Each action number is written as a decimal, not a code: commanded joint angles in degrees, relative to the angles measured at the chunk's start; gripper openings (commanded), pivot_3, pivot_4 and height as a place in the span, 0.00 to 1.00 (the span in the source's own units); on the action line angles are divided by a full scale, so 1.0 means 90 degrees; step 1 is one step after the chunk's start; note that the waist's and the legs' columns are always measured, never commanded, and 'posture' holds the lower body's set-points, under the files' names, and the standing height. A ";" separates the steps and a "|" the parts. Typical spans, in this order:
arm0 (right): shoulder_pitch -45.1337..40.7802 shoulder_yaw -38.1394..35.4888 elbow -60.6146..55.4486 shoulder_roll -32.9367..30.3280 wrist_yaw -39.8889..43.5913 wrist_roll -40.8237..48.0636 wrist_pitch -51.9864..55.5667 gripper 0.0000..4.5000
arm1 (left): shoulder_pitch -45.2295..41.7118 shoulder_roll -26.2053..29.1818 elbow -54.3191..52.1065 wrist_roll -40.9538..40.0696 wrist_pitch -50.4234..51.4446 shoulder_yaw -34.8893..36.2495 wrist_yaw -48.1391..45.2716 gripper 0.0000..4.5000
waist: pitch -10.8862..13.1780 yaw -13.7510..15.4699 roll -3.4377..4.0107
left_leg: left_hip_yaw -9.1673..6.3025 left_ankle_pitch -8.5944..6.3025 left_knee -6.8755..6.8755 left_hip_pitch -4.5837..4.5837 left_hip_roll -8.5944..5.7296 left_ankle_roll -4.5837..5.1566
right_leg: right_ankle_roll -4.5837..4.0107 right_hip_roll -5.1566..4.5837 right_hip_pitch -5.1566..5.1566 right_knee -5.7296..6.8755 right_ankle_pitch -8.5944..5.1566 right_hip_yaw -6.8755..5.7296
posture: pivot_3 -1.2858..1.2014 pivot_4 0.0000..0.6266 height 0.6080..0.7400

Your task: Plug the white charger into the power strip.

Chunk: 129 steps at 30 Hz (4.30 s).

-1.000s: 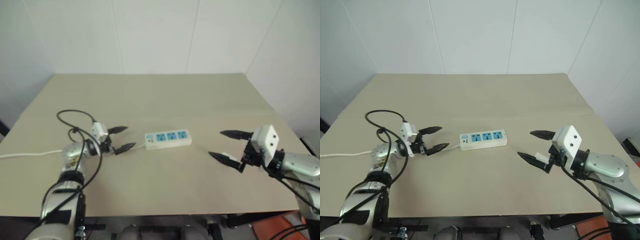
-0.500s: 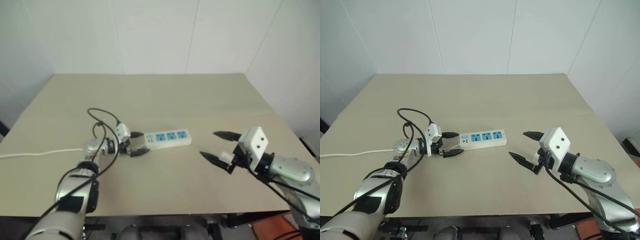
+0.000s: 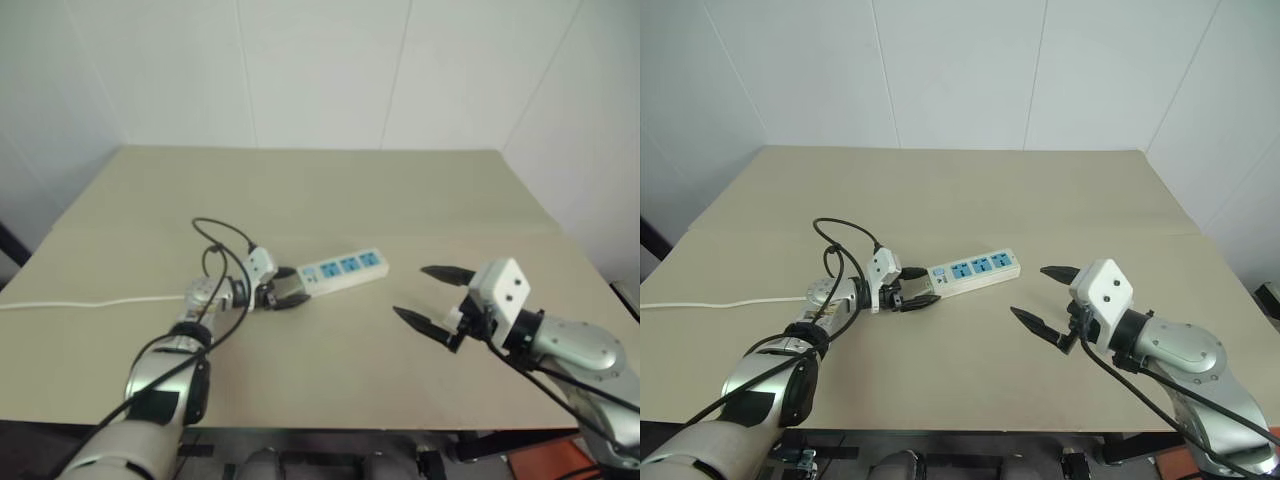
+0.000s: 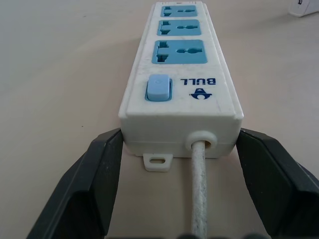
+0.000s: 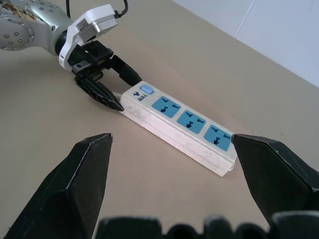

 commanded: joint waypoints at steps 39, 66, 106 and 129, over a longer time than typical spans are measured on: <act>-0.0902 0.1032 0.1654 0.0645 0.0519 -0.0803 -0.1188 1.00 | 0.5202 -0.0150 -0.9082 -0.1725 0.3394 -0.0475 0.2125 1.00 | 0.0001 -0.0146 0.0000 | 0.0000 -0.0002 -0.0006 0.0027 0.0008 -0.0004 | -0.0036 -0.0001 0.0016 -0.0003 0.0014 0.0001 | 0.52 0.24 1.00; -0.0335 0.0642 0.0990 0.0559 0.0156 -0.0790 -0.0954 1.00 | 0.4000 -0.0277 -0.5639 -0.2261 0.0970 -0.0238 0.0889 1.00 | 0.0001 -0.0150 0.0000 | 0.0001 -0.0002 -0.0006 0.0023 0.0007 -0.0003 | -0.0026 0.0000 0.0013 -0.0004 0.0009 0.0000 | 0.52 0.24 1.00; -0.0413 0.0826 0.1028 0.0620 -0.0023 -0.1004 -0.0877 1.00 | 0.3764 0.0017 -0.5667 -0.2040 0.1868 -0.0582 0.0852 0.63 | -0.0013 -0.0114 0.0021 | 0.0001 -0.0002 -0.0006 0.0034 0.0007 -0.0004 | 0.0003 -0.0002 0.0022 -0.0005 -0.0011 0.0000 | 0.52 0.24 1.00; -0.1948 0.0901 0.1590 -0.0930 0.0548 -0.1400 0.0316 1.00 | 0.3432 0.0517 -0.5497 -0.2453 0.1713 -0.0887 -0.1435 0.63 | -0.0010 -0.0144 0.0018 | 0.0002 -0.0005 -0.0017 -0.0010 0.0008 0.0000 | -0.0036 -0.0003 -0.0012 -0.0034 0.0012 -0.0002 | 0.52 0.24 1.00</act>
